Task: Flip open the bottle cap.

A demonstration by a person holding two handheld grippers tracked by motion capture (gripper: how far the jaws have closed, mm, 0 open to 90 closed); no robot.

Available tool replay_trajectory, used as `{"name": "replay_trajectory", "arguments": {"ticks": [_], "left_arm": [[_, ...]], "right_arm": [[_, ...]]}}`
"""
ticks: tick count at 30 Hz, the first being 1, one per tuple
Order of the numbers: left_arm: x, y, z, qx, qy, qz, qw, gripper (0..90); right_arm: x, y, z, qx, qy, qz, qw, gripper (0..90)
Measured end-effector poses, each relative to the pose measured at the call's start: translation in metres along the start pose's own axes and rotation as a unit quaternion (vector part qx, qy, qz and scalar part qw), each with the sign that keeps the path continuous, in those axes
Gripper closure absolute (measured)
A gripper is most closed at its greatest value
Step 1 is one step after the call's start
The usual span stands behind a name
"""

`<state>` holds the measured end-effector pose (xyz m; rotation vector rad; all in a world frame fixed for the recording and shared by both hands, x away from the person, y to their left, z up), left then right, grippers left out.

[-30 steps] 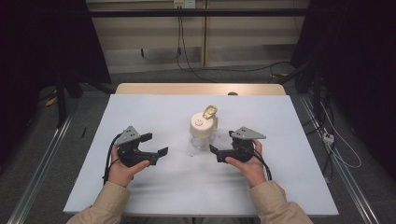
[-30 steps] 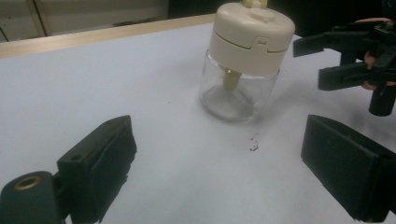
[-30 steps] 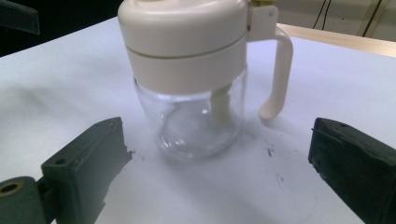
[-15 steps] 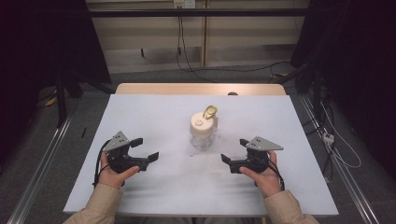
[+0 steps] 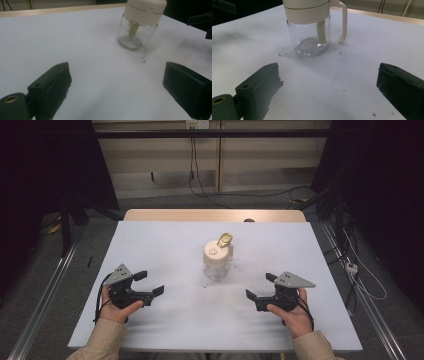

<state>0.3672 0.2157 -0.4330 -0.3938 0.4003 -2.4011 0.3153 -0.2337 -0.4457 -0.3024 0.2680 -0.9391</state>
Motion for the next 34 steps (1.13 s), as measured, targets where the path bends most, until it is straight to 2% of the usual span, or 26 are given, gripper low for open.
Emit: {"name": "replay_trajectory", "arguments": {"ticks": [13,34], "left_arm": [[-0.001,-0.003,-0.004,-0.003,0.006,0.004,1.0,7.4],[-0.004,-0.004,-0.005,-0.001,0.001,0.01,0.9999,7.4]], "right_arm": [[0.008,-0.017,-0.009,-0.002,0.002,-0.009,1.0,4.2],[0.015,-0.031,-0.019,-0.005,0.007,-0.019,0.9998,4.4]]}}
Point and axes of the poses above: each handheld gripper's, and its own axes: y roughly forward along the jaws, z roughly out of its top, x roughly to its right, the point moved 1 cm from there along y, roughly forward along the jaws, and after that the axes turned 2 degrees about x, right-handed, at the moved point
